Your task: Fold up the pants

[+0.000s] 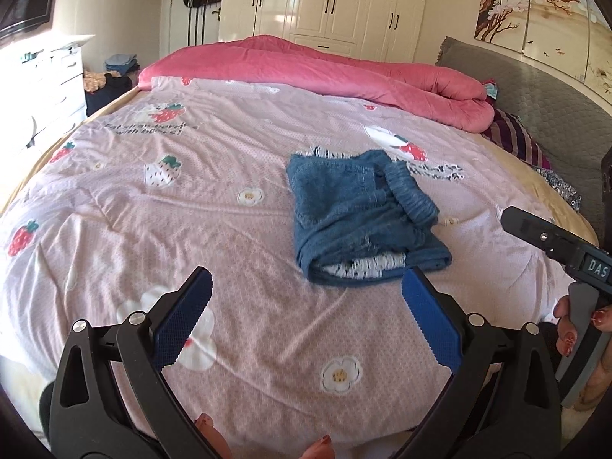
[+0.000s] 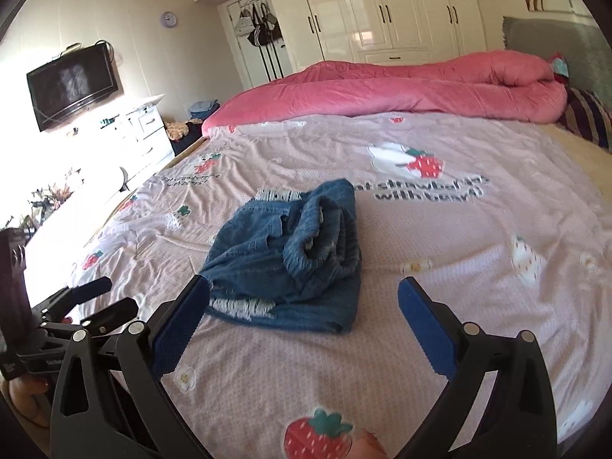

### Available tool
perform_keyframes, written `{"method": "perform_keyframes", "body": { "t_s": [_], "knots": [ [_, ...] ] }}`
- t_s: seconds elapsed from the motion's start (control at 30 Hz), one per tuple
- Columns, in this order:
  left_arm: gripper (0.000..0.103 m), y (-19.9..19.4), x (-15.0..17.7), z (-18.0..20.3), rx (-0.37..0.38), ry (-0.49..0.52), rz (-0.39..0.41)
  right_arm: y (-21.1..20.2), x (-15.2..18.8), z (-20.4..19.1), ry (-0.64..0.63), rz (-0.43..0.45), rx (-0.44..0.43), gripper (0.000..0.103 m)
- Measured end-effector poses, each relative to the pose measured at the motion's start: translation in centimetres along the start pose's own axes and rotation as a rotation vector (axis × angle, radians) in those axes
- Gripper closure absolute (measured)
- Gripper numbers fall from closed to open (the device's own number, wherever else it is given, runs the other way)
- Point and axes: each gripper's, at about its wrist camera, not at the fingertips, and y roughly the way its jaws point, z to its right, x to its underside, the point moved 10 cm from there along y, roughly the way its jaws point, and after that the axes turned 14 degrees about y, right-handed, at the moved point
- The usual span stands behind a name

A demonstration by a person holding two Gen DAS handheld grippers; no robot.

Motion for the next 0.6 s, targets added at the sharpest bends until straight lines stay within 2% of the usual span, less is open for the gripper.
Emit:
{"method": "perform_keyframes", "body": {
  "t_s": [0.2, 0.33, 0.6],
  "knots": [
    [0.009, -0.7, 2.1, 1.0, -0.004, 0.002, -0.020, -1.1, 2.3, 1.3, -0.012, 0.015, 0.032, 0.005],
    [0.009, -0.6, 3.4, 2.4, 0.004, 0.018, -0.028, -1.2, 3.6, 1.7, -0.008, -0.005, 0.035, 0.005],
    [0.009, -0.2, 5.5, 3.2, -0.010, 0.014, -0.061, -1.1, 5.0, 2.4, -0.022, -0.002, 0.066, 0.005]
  ]
}}
